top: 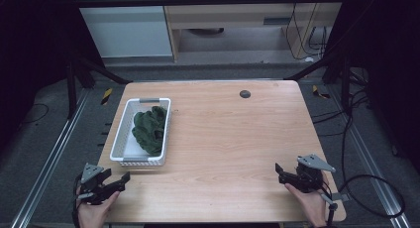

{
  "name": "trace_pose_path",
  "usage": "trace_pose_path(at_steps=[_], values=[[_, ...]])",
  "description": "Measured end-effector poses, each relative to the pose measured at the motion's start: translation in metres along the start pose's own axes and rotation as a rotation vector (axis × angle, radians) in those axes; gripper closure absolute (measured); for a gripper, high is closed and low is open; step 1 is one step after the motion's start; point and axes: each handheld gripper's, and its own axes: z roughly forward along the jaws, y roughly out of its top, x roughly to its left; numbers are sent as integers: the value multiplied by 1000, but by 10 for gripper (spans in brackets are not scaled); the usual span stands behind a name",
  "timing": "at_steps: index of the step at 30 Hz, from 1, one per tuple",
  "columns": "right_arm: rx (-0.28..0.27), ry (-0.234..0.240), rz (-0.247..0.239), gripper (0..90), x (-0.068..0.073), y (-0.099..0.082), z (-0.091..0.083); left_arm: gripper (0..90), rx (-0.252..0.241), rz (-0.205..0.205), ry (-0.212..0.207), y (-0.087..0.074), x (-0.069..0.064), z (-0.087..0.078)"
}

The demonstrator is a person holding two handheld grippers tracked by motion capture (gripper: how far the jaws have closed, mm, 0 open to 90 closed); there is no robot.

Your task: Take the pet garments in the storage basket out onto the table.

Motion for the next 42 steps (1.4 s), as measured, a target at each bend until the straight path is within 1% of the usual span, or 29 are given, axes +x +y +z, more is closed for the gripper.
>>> trace_pose_path(at_steps=[2,3,4,5,6,7,9,10,11,13,15,17,18,19,24,28,32,33,35,36,37,39,42], values=[[6,4,-2,137,1,0,-1,278,-14,17,9,3,-2,-4],[6,4,-2,137,1,0,-1,291,-14,17,9,3,-2,-4],[3,2,-6,138,0,0,0,291,-24,22,6,4,-2,-6],[8,-4,-7,137,-2,-1,0,306,-42,34,14,6,-3,-10],[8,-4,-7,137,-2,-1,0,311,-42,34,14,6,-3,-10],[14,-5,3,136,-3,-1,-1,320,-55,45,21,8,-4,-14],[16,-12,1,136,-4,-2,-1,330,-56,51,23,8,-4,-16],[18,-17,9,136,-6,-2,-2,345,-56,59,26,10,-4,-19],[16,-22,2,136,-7,-3,-2,353,-53,63,28,11,-4,-21],[14,-32,-2,136,-8,-3,-3,368,-49,61,24,12,-3,-21],[15,-31,9,136,-9,-3,-4,355,-52,63,30,13,0,-24],[15,-36,5,136,-10,-3,-4,337,-53,58,31,14,1,-25],[16,-39,2,135,-10,-3,-4,347,-48,48,17,15,3,-26],[16,-40,0,135,-10,-3,-4,368,-41,45,12,17,3,-27],[21,-40,2,135,-10,-4,-4,338,-49,42,7,23,3,-31],[29,-37,0,132,-9,-5,-3,328,-56,43,5,32,2,-34],[39,-35,0,128,-8,-5,-1,320,-51,51,8,40,2,-34],[39,-35,0,128,-8,-5,-1,317,-51,51,8,40,2,-34],[42,-35,-1,127,-8,-5,-1,312,-57,50,2,47,1,-33],[42,-34,0,127,-8,-5,-1,309,-57,50,2,47,1,-33],[42,-34,-2,127,-8,-5,-1,307,-61,51,2,52,0,-32],[45,-33,-4,126,-7,-6,-1,301,-62,48,-5,55,0,-31],[46,-33,-5,124,-7,-5,-1,294,-70,44,-17,65,-3,-29]])
